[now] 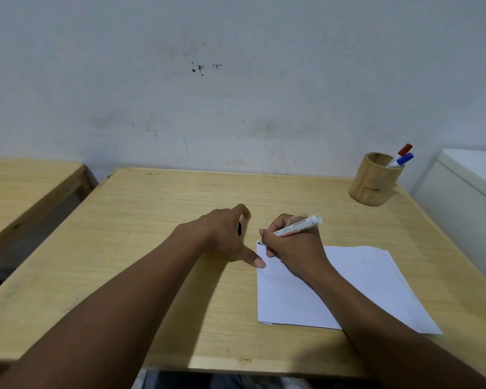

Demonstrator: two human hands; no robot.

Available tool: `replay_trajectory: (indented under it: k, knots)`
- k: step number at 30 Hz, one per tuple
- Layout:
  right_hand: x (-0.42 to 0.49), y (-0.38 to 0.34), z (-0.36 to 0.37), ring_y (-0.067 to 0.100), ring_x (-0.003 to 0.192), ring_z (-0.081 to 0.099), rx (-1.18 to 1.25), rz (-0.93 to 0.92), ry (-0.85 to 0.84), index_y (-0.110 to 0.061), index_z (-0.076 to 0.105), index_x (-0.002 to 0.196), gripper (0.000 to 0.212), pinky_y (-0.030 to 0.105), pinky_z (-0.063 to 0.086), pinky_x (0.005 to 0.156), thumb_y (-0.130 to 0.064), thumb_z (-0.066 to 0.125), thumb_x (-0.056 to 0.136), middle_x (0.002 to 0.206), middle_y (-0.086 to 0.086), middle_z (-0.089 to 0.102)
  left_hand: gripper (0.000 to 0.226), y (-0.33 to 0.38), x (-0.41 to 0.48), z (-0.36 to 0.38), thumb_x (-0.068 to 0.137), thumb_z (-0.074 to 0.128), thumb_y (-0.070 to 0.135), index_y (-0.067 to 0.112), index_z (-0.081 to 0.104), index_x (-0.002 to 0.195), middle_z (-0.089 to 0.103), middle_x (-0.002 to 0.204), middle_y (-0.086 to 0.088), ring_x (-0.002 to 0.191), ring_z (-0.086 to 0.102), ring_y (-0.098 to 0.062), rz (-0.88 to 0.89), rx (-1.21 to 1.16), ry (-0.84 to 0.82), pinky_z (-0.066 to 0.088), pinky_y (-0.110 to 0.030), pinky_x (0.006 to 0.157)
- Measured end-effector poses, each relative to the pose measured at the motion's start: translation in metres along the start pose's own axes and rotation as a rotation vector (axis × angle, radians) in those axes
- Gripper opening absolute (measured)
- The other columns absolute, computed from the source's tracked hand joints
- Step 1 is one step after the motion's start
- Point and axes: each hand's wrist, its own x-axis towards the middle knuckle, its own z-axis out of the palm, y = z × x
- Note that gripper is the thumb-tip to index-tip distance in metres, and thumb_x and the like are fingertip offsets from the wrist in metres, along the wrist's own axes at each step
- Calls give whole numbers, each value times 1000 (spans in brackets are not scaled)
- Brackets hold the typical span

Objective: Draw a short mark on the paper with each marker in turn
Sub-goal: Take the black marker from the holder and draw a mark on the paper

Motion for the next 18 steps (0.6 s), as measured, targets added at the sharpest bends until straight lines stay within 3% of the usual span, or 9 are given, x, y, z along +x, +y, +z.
replay_trajectory:
  k: [3, 6, 8, 11, 12, 15, 18]
  knots:
    - [0, 1, -2, 20, 51, 69, 22, 8, -25, 3, 64, 76, 19, 26, 48, 48, -10, 78, 77, 64, 15, 71, 123, 0, 0, 1, 44, 90, 72, 34, 32, 147, 56, 97, 20, 103, 60, -18, 5, -1, 11, 53, -37, 93]
    - [3, -4, -6, 22, 52, 68, 133, 53, -2, -5, 64, 77, 19, 27, 46, 46, -17, 78, 82, 66, 14, 73, 114, -4, 2, 0, 45, 90, 71, 36, 38, 141, 59, 98, 19, 98, 61, -12, 16, -55, 21, 52, -33, 88]
    - [10, -11, -13, 18, 44, 57, 315, 162, 56, -11, 61, 74, 21, 24, 37, 42, -22, 75, 85, 61, 11, 67, 87, -10, 3, -5, 55, 90, 64, 36, 52, 129, 63, 94, 16, 92, 63, -8, 46, -141, 50, 50, -29, 81]
    - [22, -22, -30, 8, 34, 40, 619, 316, 142, -15, 55, 71, 29, 19, 25, 35, -25, 77, 87, 52, 1, 56, 19, -22, 9, -10, 78, 85, 35, 31, 74, 93, 67, 77, 15, 78, 64, -7, 134, -187, 149, 44, -19, 67]
    - [27, -27, -38, 7, 34, 41, 686, 311, 149, -14, 56, 74, 27, 18, 25, 34, -24, 78, 87, 52, 1, 56, 7, -24, 11, -13, 82, 82, 28, 29, 77, 85, 69, 74, 13, 73, 64, -7, 161, -228, 184, 44, -18, 65]
    - [38, -51, -65, 8, 42, 55, 711, 234, 64, -10, 65, 91, 15, 17, 34, 37, -22, 74, 90, 65, 8, 63, 6, -14, 17, -29, 89, 77, 18, 14, 79, 86, 73, 74, -1, 67, 66, -14, 202, -578, 282, 47, -21, 63]
    - [46, -75, -94, 14, 49, 62, 727, 197, -23, -6, 68, 103, 18, 21, 42, 44, -18, 60, 94, 72, 13, 69, 15, 16, 26, -50, 97, 69, 21, 9, 78, 95, 75, 82, -2, 73, 70, -17, 248, -941, 274, 49, -26, 68]
